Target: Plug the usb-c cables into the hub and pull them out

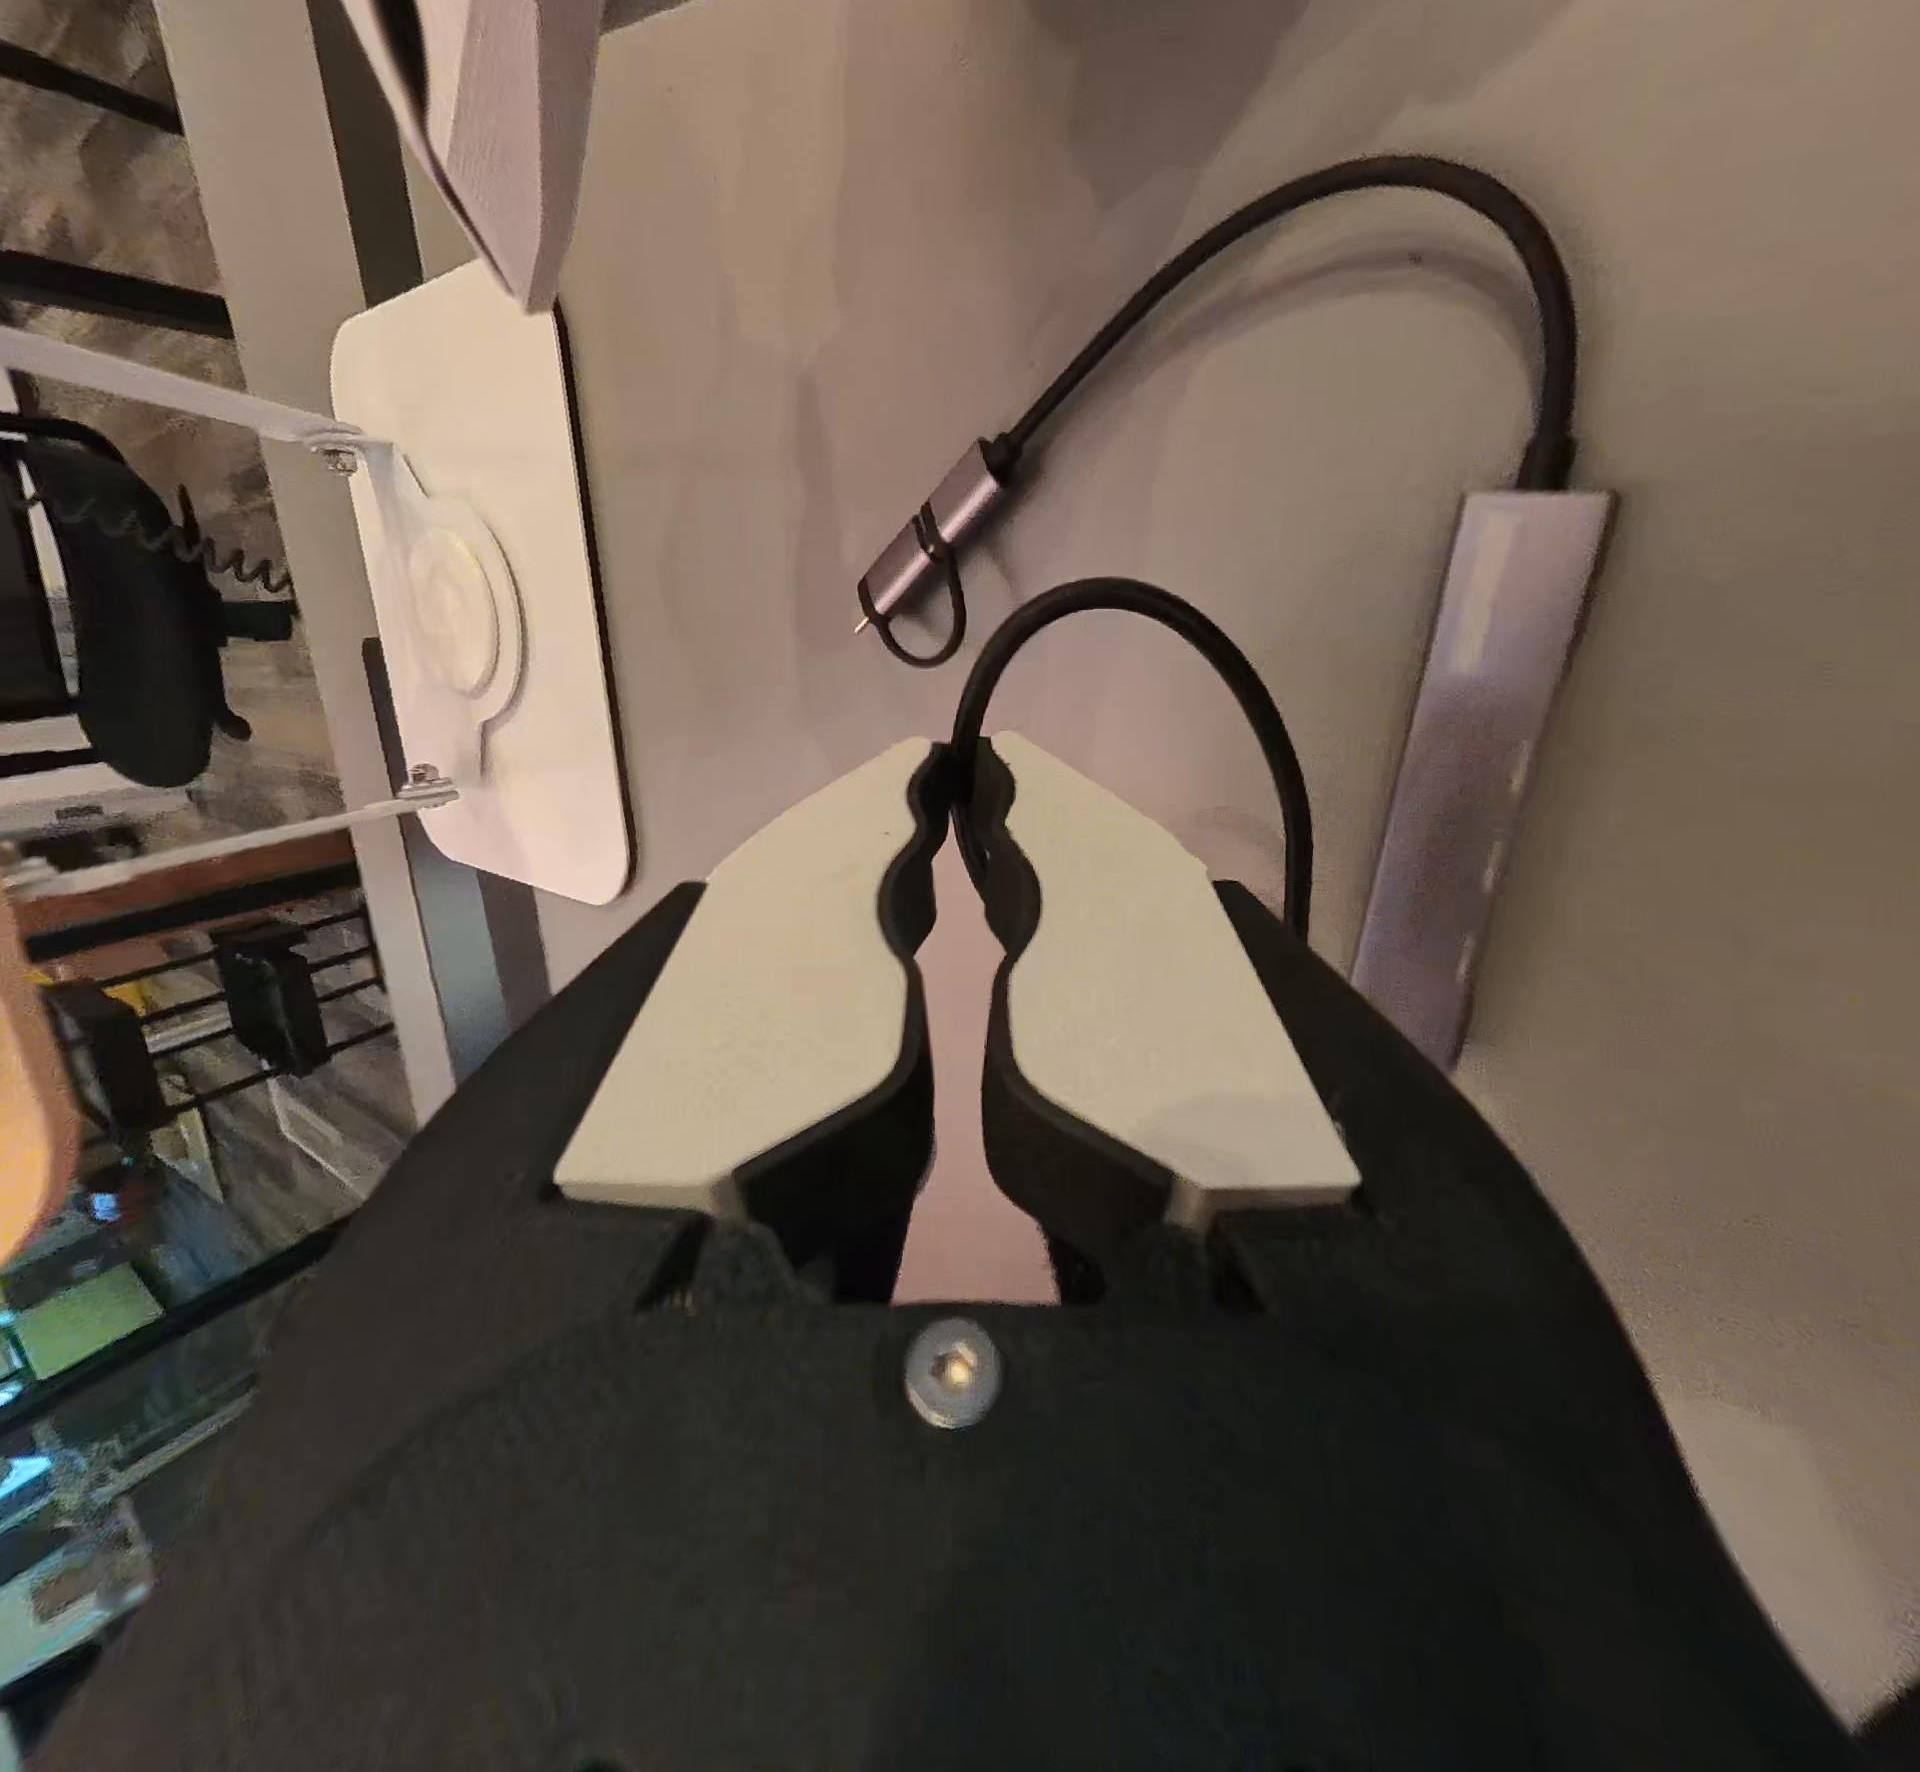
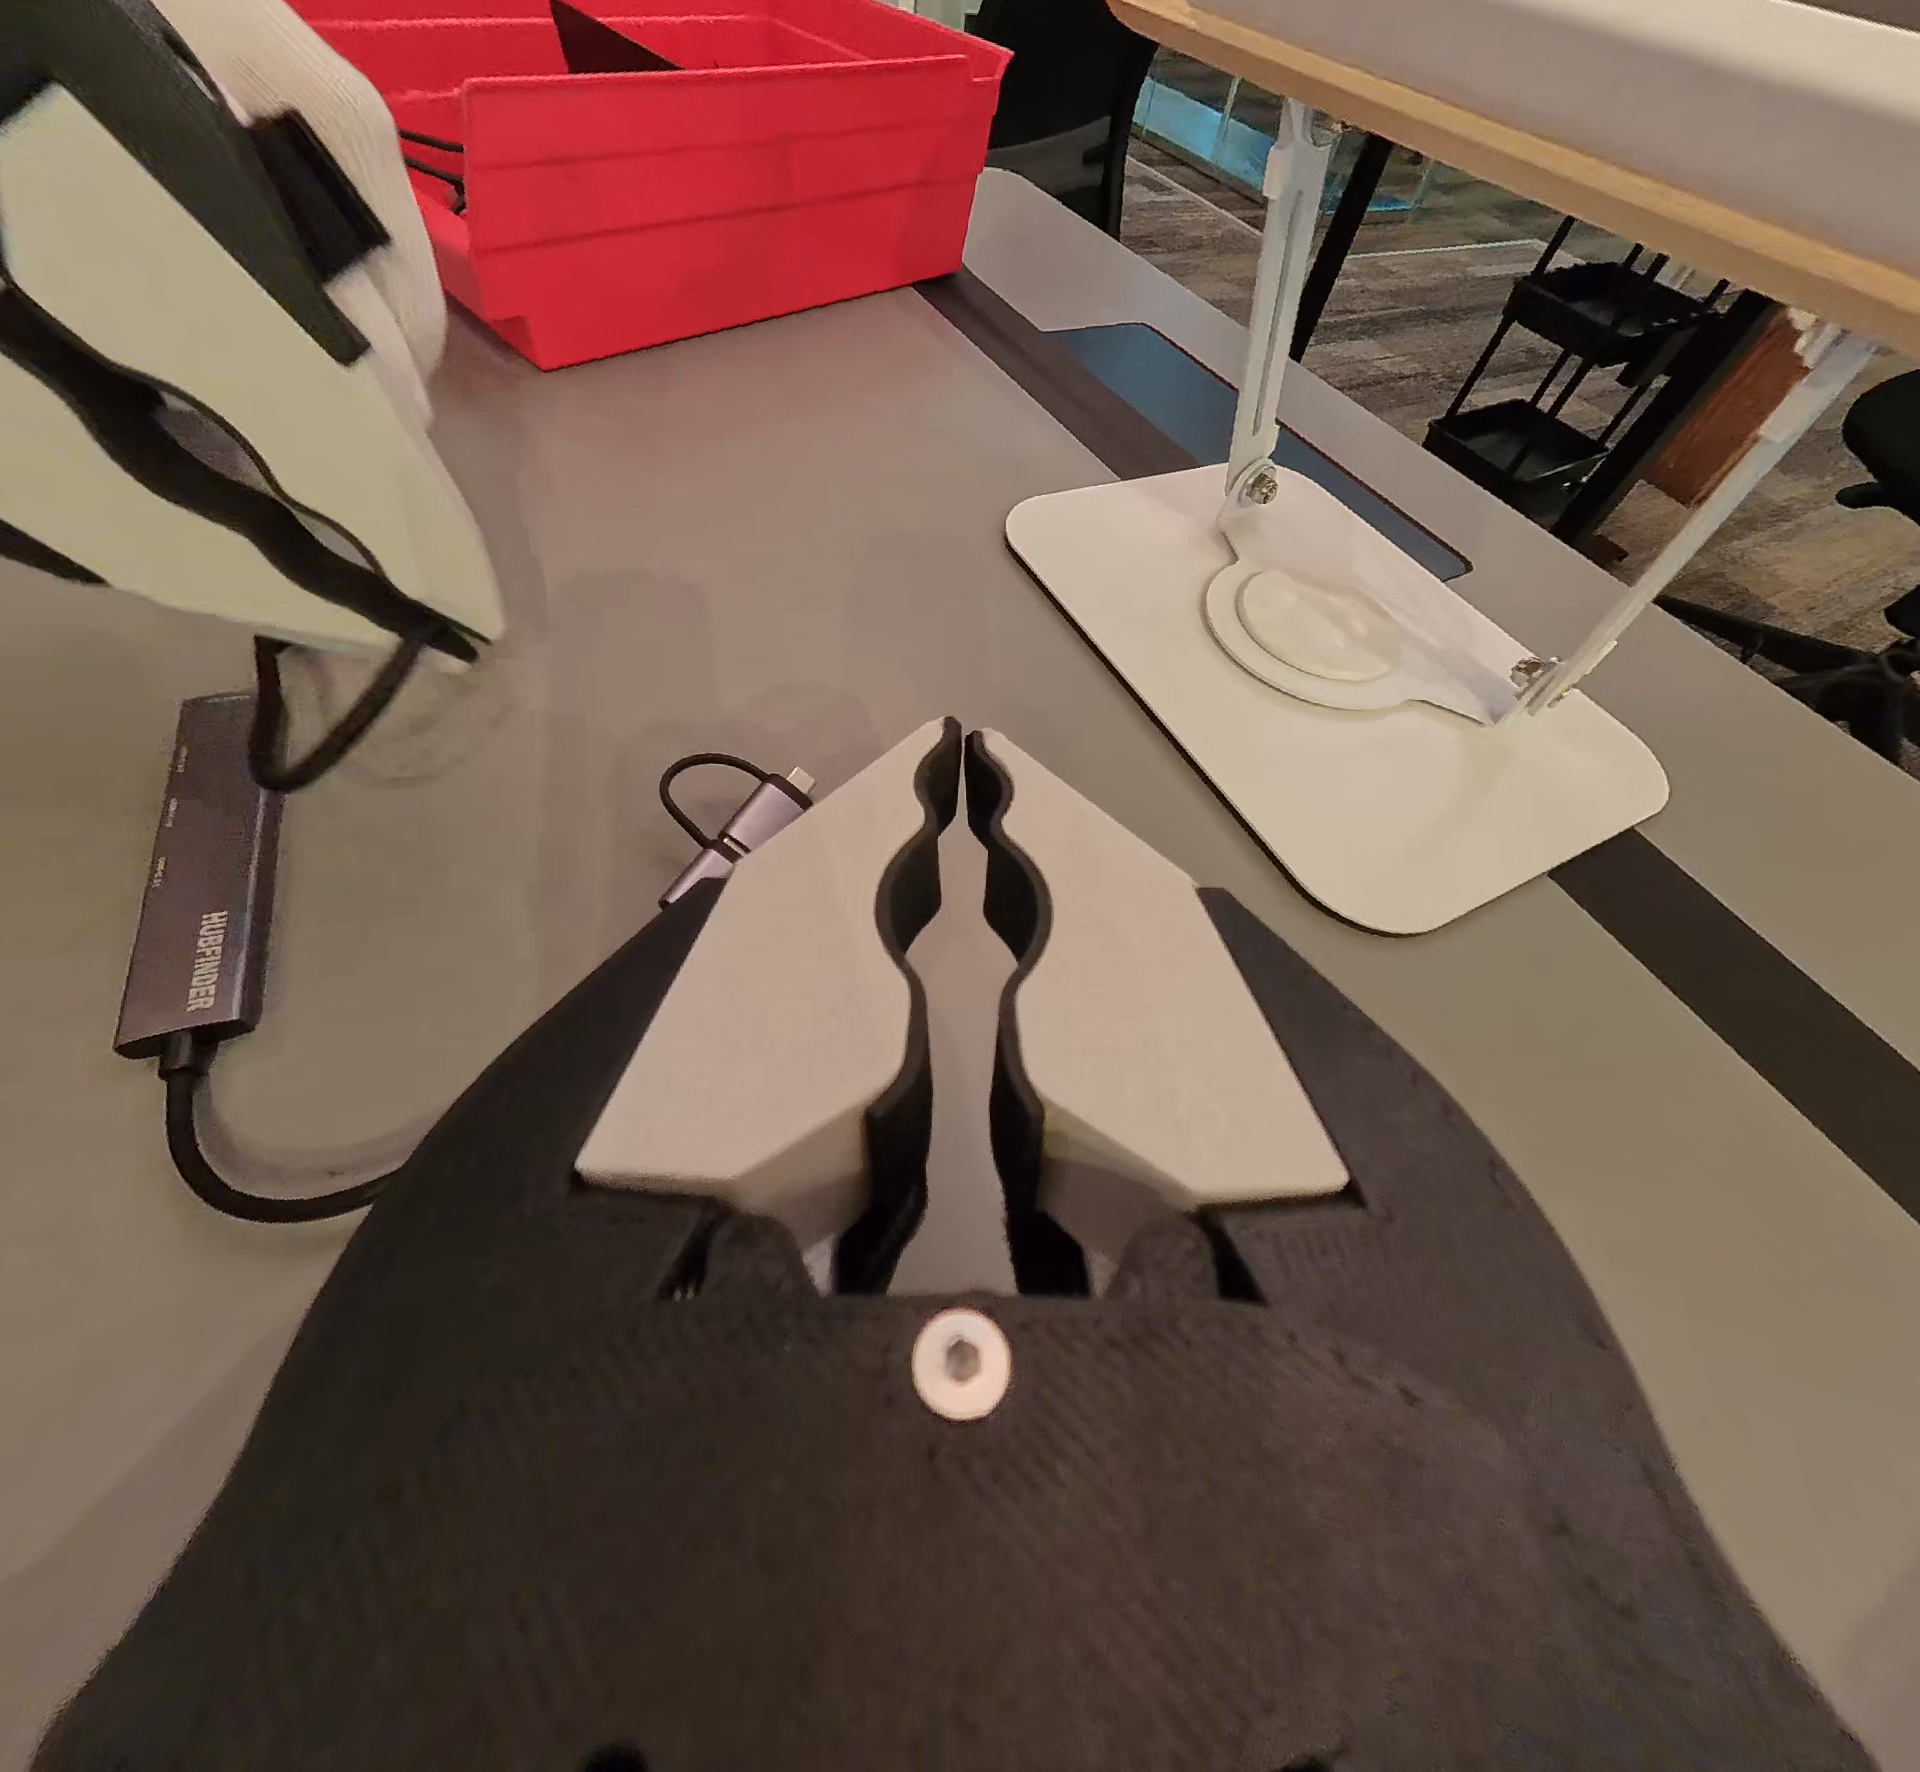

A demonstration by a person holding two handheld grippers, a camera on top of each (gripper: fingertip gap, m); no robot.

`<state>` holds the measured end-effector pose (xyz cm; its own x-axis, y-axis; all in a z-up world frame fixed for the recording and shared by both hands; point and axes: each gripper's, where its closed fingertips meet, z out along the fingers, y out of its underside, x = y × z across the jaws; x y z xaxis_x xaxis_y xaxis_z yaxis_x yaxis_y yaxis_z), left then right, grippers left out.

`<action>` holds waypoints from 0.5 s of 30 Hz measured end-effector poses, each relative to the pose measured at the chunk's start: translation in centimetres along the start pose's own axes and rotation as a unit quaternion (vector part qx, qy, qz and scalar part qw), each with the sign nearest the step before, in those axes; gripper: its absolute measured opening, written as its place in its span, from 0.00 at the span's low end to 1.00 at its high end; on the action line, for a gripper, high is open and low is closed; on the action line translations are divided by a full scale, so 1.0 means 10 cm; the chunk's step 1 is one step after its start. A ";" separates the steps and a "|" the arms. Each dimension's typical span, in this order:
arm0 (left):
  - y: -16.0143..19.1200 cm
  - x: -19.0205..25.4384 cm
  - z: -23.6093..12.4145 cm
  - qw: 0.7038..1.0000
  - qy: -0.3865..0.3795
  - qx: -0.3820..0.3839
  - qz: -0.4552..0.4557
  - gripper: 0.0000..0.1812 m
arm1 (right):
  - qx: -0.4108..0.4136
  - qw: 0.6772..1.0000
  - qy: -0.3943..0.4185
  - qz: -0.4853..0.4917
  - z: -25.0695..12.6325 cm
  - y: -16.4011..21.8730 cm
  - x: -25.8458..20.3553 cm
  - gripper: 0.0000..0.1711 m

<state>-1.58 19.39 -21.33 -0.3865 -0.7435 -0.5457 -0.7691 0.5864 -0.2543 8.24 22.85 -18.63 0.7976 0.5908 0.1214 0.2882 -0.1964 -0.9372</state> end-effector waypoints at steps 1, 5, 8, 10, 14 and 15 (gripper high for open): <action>-0.02 0.00 0.04 1.000 -0.005 0.006 -0.010 0.03 | -0.001 1.000 -0.002 -0.001 0.01 0.00 -0.01 0.00; -0.06 -0.05 0.05 0.997 -0.039 0.030 -0.052 0.15 | -0.009 1.000 -0.009 -0.008 0.04 0.04 -0.06 0.00; -0.12 -0.09 -0.05 0.992 -0.055 0.066 -0.090 0.27 | -0.018 1.000 -0.008 -0.008 0.06 0.10 -0.06 0.00; -0.07 -0.15 -0.12 0.990 -0.082 0.062 -0.098 0.32 | -0.027 1.000 -0.002 -0.007 0.08 0.17 -0.03 0.00; 0.03 -0.23 -0.52 0.977 -0.127 0.105 -0.132 0.25 | -0.027 1.000 0.008 -0.011 0.07 0.21 -0.01 0.00; 0.07 -0.23 -0.66 0.973 -0.133 0.118 -0.149 0.23 | -0.024 1.000 0.008 -0.013 0.07 0.20 -0.01 0.00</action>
<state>-4.61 19.44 -14.96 0.0043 -0.8007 -0.5990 -0.6758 0.4392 -0.5919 8.40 22.93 -20.74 0.7983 0.5830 0.1511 0.3340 -0.2196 -0.9166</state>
